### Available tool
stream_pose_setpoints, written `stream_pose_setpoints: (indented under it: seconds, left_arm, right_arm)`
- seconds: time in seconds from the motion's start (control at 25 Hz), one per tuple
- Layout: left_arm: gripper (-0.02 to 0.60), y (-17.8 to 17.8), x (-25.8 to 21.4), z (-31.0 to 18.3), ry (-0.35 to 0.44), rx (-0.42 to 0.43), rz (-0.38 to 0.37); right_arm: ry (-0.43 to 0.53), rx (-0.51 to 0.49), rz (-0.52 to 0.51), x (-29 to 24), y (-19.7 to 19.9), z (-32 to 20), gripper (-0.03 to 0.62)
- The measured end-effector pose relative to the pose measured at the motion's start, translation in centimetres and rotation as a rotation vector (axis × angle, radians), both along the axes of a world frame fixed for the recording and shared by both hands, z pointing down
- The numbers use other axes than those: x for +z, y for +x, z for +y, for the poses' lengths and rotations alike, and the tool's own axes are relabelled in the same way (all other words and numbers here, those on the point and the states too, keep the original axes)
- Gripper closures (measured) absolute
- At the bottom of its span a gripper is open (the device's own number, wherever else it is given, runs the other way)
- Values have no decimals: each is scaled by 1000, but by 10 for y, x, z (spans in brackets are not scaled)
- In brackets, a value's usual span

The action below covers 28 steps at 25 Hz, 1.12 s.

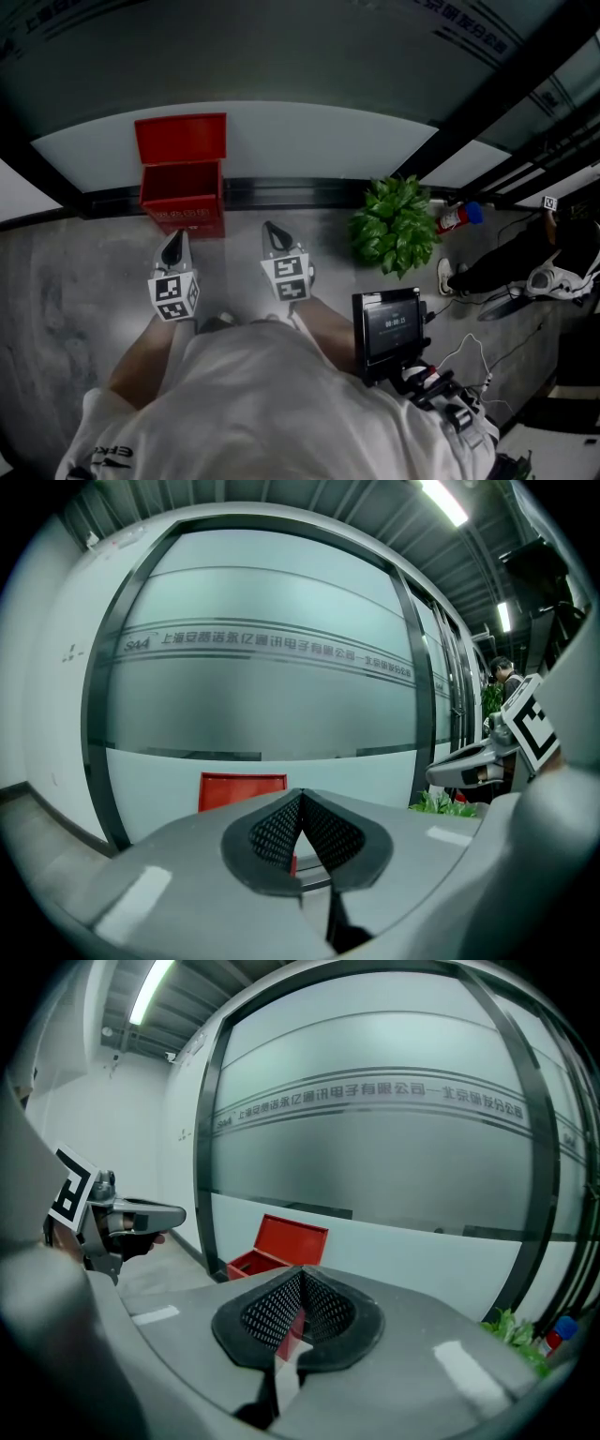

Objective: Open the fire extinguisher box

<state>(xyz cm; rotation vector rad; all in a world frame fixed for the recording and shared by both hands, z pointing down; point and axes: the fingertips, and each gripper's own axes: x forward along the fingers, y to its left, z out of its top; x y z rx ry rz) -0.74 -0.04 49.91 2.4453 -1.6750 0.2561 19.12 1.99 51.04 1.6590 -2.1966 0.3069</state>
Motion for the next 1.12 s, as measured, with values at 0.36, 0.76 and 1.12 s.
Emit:
stream_pose_setpoints:
  seconds: [0.36,0.76,1.12]
  left_arm:
    - [580,-3,-1,-9,2,-2,3]
    - [580,-14,1,-16,-5,4,-3]
    - [579,-18,4,-21,-2,23,-1]
  right_arm:
    - [-3,-11,10,-1,-4,-9,582]
    - [-2,-15,24,-3,-16,-20,582]
    - [-4,-7,37,0,-22,-25,582]
